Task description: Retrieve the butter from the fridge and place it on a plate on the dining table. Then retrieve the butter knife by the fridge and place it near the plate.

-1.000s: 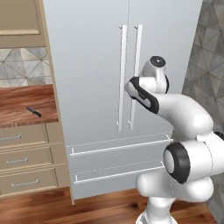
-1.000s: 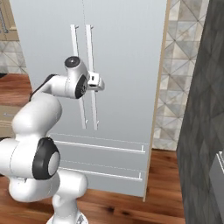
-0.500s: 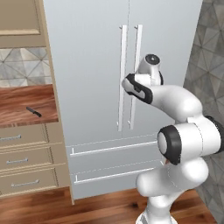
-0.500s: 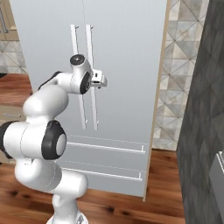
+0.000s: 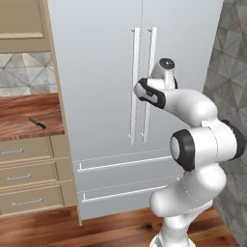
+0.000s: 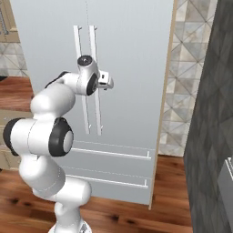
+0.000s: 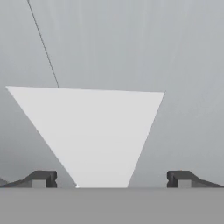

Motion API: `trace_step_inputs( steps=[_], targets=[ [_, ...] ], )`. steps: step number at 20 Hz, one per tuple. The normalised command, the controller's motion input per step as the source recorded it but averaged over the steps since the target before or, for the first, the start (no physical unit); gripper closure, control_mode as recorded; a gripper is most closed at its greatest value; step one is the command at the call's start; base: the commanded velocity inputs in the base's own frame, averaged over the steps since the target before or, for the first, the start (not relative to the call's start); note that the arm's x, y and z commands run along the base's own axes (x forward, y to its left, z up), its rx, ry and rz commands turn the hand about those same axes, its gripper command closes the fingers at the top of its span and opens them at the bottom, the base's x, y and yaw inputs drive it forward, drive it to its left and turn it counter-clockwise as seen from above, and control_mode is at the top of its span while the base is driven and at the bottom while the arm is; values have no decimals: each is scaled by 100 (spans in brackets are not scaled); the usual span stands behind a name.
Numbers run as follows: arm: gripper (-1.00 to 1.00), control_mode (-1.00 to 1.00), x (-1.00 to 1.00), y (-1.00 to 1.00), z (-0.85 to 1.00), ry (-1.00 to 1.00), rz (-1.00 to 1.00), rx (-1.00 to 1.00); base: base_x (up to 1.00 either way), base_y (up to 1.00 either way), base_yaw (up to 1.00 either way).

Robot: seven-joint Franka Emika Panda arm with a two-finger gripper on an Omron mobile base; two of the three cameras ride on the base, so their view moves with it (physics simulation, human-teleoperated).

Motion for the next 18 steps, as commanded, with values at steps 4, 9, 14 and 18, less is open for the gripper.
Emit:
trace_step_inputs(
  steps=[4, 9, 14, 18],
  targets=[
    [-100, -100, 18, 0, -10, -14, 0, 0, 0, 0, 0],
    [100, -100, 14, 0, 0, -7, 0, 0, 0, 0, 0],
    [100, -100, 16, 0, 0, 0, 2, 0, 0, 0, 0],
    [100, -100, 8, 0, -1, 0, 0, 0, 0, 0, 0]
  ],
)
